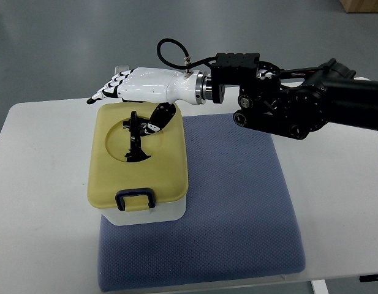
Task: Open white storage box with right hand
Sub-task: 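Grasp the black lid handle with the right hand and lift the lid, then carry the yellow lid away from the box and lower it onto the cushion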
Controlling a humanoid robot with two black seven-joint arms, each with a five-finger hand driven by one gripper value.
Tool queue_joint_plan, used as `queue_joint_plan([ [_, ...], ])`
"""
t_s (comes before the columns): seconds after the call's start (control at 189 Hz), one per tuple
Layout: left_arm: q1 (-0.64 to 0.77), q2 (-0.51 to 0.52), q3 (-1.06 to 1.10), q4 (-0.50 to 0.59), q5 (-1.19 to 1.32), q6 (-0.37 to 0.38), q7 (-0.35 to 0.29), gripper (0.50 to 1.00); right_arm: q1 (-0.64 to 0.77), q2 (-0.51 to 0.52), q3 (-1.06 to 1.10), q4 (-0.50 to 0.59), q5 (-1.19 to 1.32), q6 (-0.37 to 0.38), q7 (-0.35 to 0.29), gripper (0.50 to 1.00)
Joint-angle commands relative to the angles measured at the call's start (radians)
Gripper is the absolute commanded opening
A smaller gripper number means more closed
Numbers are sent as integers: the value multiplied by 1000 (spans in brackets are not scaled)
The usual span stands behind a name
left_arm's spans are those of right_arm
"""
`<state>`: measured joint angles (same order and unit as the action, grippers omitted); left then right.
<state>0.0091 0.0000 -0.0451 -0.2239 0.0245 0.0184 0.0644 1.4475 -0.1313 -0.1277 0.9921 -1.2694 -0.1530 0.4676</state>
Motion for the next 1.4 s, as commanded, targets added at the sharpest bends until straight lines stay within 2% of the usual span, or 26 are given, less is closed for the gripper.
queue_joint_plan([
  [0.0, 0, 0, -1, 1, 0, 0, 0, 1000, -7, 16, 3, -1, 5, -7, -1, 879],
  [0.137, 0, 0, -1, 1, 0, 0, 0, 1000, -16, 28, 5, -4, 10, -11, 0, 809],
  [0.227, 0, 0, -2, 1, 0, 0, 0, 1000, -27, 35, 5, -6, 12, -19, 0, 740],
  [0.27, 0, 0, -2, 1, 0, 0, 0, 1000, -30, 38, 5, -7, 12, -26, -1, 688],
  [0.296, 2, 0, -2, 1, 0, 0, 0, 1000, -32, 39, 5, -7, 10, -31, -1, 640],
  [0.349, 2, 0, -2, 3, 0, 0, 0, 1000, -36, 41, 5, -7, 10, -37, -4, 592],
  [0.418, 2, 0, -2, 3, 0, 0, 0, 1000, -42, 42, 5, -7, 11, -53, -6, 503],
  [0.714, 2, 0, -2, 3, 0, 0, 0, 1000, -24, 19, 10, -1, 19, -76, -9, 500],
  [0.814, 2, 0, -2, 3, 0, 0, 0, 1000, 7, -19, 31, 17, 31, -71, -6, 500],
  [1.031, 2, 0, -2, 3, 0, 0, 0, 1000, 54, -156, 48, 128, 62, -63, 3, 500],
  [1.221, 2, 0, -2, 3, 0, 0, 0, 1000, 56, -315, 51, 226, 62, -33, 11, 500],
  [1.396, 2, 0, -1, 3, 0, 0, 0, 1000, 36, -444, 48, 255, 58, -13, 82, 500],
])
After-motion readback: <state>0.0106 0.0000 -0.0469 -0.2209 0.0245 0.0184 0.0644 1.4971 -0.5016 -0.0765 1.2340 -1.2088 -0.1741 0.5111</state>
